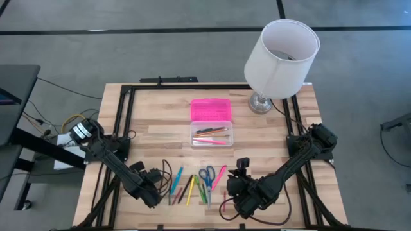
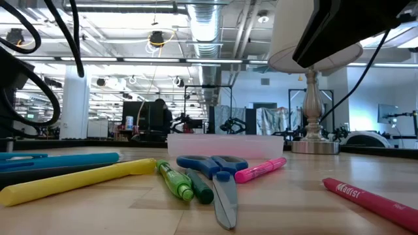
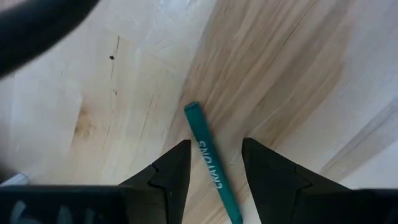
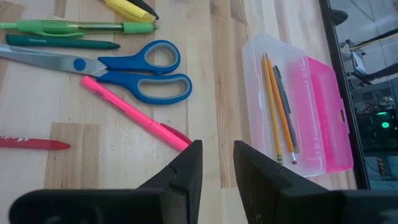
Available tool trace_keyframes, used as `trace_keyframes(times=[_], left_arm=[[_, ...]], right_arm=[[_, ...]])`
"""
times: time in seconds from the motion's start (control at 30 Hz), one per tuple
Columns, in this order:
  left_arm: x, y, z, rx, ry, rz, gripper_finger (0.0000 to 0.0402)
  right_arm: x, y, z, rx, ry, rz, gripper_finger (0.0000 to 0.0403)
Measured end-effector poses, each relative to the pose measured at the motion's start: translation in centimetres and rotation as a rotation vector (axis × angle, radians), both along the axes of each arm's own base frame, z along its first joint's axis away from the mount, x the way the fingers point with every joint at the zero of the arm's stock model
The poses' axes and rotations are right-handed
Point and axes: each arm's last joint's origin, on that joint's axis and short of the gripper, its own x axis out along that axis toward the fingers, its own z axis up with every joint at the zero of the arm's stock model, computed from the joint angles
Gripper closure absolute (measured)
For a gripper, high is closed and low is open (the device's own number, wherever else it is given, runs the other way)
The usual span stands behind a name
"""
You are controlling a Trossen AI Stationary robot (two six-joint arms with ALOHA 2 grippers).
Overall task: Pick & place school supplies into a supply box
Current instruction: Put the left green crayon into the supply box
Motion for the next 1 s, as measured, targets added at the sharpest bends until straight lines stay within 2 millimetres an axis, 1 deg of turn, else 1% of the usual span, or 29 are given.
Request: trace_keyframes(times=[0.17, 0.37, 0.53, 0.73, 1.0], left_arm=[[0.01, 0.07, 0.75, -0.024, -0.061, -0.020, 0.0258], [0.03, -0.01, 0.77, -0.051, -0.076, -0.047, 0.0274], [-0.24, -0.13, 0.57, -0.070, -0.067, -0.021, 0.0291], [-0.40, -0.43, 0.56, -0.082, -0.070, -0.032, 0.0315], [-0.28, -0.60, 0.52, -0.111, -0.073, -0.118, 0.0357]], right_arm=[[0.00, 0.00, 0.00, 0.000, 0.000, 0.000, 0.0317], [0.00, 0.00, 0.00, 0.000, 0.000, 0.000, 0.0317], [0.00, 0.00, 0.00, 0.000, 0.000, 0.000, 0.0317], [0.00, 0.00, 0.00, 0.000, 0.000, 0.000, 0.0317], [0.00, 0.00, -0.02, -0.001, 0.001, 0.000, 0.0317]])
